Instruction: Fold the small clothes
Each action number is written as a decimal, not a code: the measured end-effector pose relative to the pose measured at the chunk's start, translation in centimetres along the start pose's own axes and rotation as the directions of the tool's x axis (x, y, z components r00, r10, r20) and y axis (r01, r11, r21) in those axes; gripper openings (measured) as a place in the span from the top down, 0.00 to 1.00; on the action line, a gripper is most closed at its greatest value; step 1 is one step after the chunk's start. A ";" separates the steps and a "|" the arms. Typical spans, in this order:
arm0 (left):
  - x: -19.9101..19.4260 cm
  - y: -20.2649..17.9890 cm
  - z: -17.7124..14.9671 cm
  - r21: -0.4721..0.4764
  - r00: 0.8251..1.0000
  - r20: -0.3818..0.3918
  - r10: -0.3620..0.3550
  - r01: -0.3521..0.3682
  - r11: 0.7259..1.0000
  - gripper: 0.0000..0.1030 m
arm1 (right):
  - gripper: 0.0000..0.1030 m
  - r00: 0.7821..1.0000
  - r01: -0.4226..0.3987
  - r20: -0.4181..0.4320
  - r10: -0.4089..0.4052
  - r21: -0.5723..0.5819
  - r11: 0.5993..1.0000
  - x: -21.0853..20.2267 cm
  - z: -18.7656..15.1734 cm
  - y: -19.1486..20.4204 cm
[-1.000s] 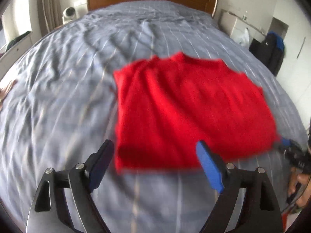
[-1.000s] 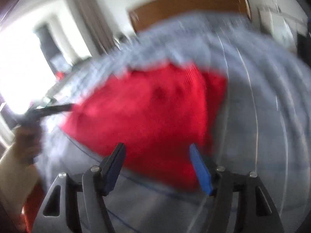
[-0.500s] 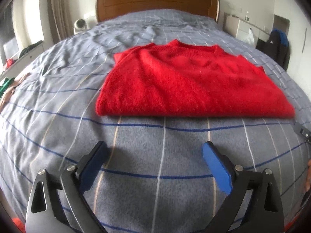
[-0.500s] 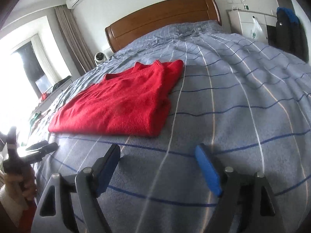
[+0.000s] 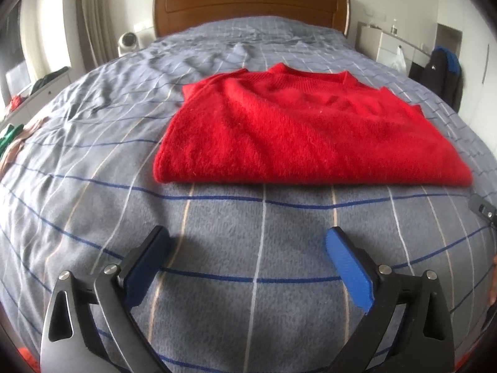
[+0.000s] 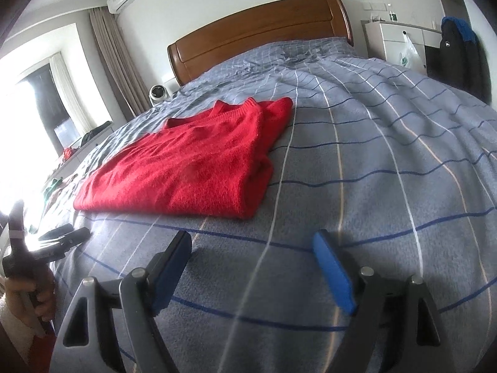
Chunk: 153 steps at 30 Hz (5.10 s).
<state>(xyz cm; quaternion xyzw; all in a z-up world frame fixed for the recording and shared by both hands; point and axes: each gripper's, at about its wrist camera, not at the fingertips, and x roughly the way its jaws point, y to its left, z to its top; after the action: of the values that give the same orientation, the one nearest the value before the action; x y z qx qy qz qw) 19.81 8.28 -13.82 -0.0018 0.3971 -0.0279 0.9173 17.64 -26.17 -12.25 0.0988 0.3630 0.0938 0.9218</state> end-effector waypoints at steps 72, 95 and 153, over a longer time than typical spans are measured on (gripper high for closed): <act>-2.6 13.9 -0.4 -0.294 0.990 0.019 0.141 -0.129 0.947 0.01 | 0.41 0.919 -0.348 -0.342 0.196 -0.471 0.811 12.9 4.5 28.7; -0.5 10.7 -1.0 -0.213 0.978 0.022 0.206 -0.196 0.957 0.00 | 0.19 0.998 -0.054 0.005 0.055 -0.165 0.985 3.4 3.0 7.9; 0.0 9.8 -1.1 -0.181 0.966 0.021 0.257 -0.249 0.951 0.00 | 0.19 0.993 -0.119 0.009 0.118 0.051 0.992 3.7 2.1 3.5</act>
<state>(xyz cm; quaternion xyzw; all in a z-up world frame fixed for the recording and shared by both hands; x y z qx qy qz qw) 19.53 18.09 -14.81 -0.0329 0.3745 0.1254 0.9181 21.39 -22.19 -12.25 0.1440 0.3560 0.1388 0.9128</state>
